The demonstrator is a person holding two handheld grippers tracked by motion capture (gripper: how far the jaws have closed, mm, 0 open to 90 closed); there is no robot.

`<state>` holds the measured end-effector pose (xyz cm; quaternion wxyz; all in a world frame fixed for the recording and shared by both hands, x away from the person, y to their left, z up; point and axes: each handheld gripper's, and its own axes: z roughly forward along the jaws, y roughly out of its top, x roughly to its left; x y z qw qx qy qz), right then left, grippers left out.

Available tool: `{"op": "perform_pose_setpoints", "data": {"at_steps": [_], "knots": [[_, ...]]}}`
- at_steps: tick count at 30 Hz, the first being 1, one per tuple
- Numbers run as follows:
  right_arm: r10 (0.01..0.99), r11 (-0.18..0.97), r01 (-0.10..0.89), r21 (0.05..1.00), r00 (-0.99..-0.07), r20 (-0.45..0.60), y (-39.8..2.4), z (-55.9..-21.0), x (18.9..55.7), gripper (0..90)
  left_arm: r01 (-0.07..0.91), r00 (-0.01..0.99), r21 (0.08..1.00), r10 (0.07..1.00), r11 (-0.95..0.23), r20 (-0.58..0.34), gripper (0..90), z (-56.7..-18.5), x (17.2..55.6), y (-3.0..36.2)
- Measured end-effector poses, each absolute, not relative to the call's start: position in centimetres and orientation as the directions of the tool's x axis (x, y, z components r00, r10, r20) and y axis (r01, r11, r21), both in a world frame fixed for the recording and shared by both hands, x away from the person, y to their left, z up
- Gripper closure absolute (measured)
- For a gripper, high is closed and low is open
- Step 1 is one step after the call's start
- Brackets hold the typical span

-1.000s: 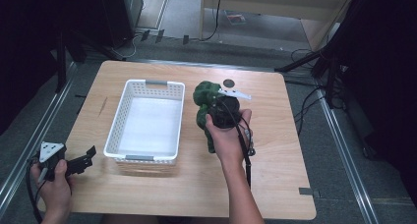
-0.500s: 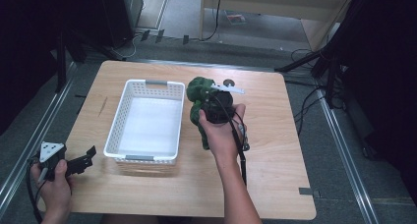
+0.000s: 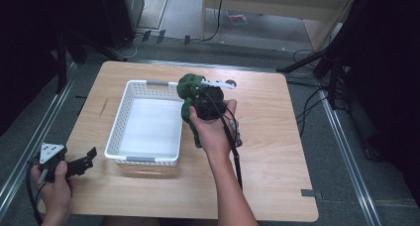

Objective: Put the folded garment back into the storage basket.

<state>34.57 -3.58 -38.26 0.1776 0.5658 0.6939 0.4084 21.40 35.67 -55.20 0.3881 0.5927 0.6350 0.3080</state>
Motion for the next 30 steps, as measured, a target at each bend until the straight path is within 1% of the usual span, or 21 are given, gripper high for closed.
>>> {"op": "perform_pose_setpoints", "data": {"at_steps": [14,18,30], "knots": [[0.921,0.046,0.641,0.766,-0.325,0.215,-1.4,-37.5,34.8,78.4,0.514,-0.002,0.850,0.991,0.115,-0.133,0.2,-55.2,21.5,35.6],[0.919,0.057,0.637,0.768,-0.334,0.209,-0.8,-37.4,34.9,78.4,0.504,0.010,0.857,0.991,0.109,-0.132,0.2,-55.2,21.4,35.7],[0.906,0.068,0.643,0.763,-0.359,0.223,1.6,-37.3,35.2,78.4,0.501,0.013,0.858,0.991,0.111,-0.136,0.2,-55.2,21.4,35.7]]}}
